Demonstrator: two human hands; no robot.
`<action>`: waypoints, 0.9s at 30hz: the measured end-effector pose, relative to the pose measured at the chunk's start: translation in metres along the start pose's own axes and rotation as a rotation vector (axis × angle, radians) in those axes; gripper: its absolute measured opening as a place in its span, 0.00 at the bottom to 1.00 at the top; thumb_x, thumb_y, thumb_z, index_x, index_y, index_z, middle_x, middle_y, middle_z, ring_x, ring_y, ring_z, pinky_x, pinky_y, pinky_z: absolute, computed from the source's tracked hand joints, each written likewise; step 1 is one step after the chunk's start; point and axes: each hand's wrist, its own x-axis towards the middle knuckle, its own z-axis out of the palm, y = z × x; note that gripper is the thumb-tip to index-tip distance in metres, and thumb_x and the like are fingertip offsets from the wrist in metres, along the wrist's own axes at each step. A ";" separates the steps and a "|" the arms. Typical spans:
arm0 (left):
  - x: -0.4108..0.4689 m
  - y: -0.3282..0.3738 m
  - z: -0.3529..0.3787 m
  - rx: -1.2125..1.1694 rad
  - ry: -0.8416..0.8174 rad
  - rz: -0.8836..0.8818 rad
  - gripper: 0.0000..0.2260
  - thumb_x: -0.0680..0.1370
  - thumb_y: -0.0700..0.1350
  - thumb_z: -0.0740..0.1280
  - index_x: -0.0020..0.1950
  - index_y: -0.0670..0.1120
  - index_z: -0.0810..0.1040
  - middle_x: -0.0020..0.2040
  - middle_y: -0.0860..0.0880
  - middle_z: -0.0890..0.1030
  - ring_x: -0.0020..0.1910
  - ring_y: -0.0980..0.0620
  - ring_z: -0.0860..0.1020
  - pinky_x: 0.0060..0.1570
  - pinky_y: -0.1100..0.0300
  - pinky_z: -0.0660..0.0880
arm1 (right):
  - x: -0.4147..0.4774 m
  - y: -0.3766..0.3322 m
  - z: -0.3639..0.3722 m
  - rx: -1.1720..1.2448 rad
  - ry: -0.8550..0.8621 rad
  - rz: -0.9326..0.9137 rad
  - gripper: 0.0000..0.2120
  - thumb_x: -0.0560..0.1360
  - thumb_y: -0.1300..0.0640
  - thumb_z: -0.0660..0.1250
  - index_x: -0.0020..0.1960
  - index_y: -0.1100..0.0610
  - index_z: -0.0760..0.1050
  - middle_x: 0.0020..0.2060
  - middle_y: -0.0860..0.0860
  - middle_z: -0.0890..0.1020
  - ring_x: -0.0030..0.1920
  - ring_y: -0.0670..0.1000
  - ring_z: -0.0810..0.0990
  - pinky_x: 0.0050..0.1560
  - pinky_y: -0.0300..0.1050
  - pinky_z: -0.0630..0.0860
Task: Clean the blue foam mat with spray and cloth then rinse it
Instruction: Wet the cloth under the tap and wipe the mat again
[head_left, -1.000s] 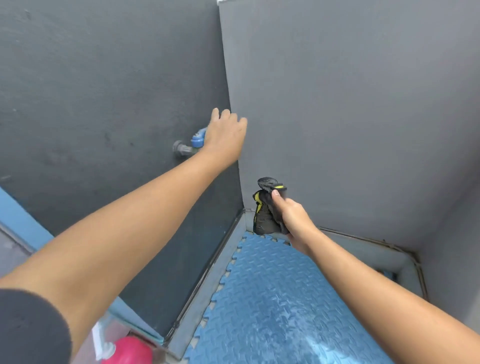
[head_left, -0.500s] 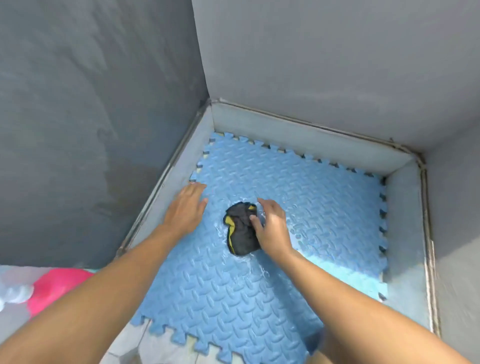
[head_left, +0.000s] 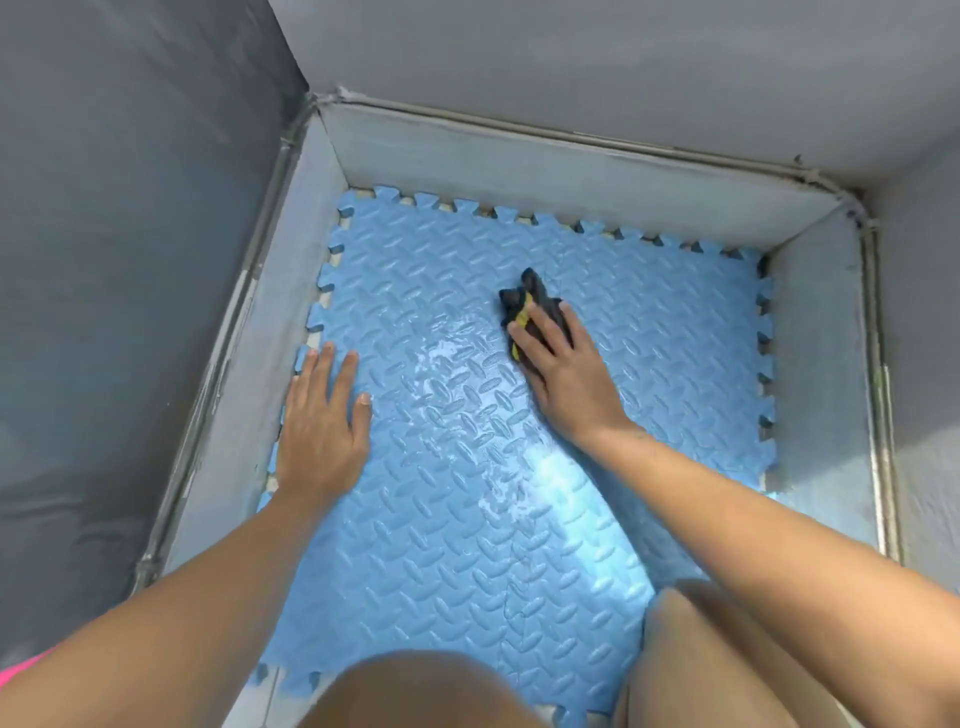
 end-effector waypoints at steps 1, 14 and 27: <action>-0.001 -0.001 0.000 -0.001 0.005 -0.002 0.26 0.85 0.52 0.53 0.83 0.46 0.63 0.85 0.46 0.57 0.84 0.46 0.52 0.82 0.46 0.50 | 0.004 0.027 -0.010 0.001 0.022 0.106 0.21 0.84 0.52 0.60 0.77 0.51 0.69 0.79 0.54 0.66 0.77 0.67 0.61 0.76 0.65 0.63; 0.000 -0.002 0.002 -0.013 0.045 -0.001 0.27 0.84 0.53 0.54 0.82 0.45 0.65 0.84 0.45 0.59 0.84 0.45 0.54 0.82 0.45 0.52 | 0.045 0.067 -0.060 0.345 0.301 0.747 0.24 0.75 0.69 0.66 0.70 0.61 0.75 0.64 0.62 0.74 0.64 0.59 0.74 0.64 0.35 0.63; 0.002 -0.004 0.004 0.002 0.098 0.027 0.25 0.83 0.51 0.57 0.79 0.43 0.69 0.82 0.43 0.63 0.83 0.43 0.59 0.80 0.44 0.58 | 0.163 -0.155 0.036 0.201 -0.197 -0.099 0.37 0.73 0.64 0.72 0.79 0.58 0.64 0.73 0.56 0.70 0.67 0.59 0.70 0.60 0.56 0.74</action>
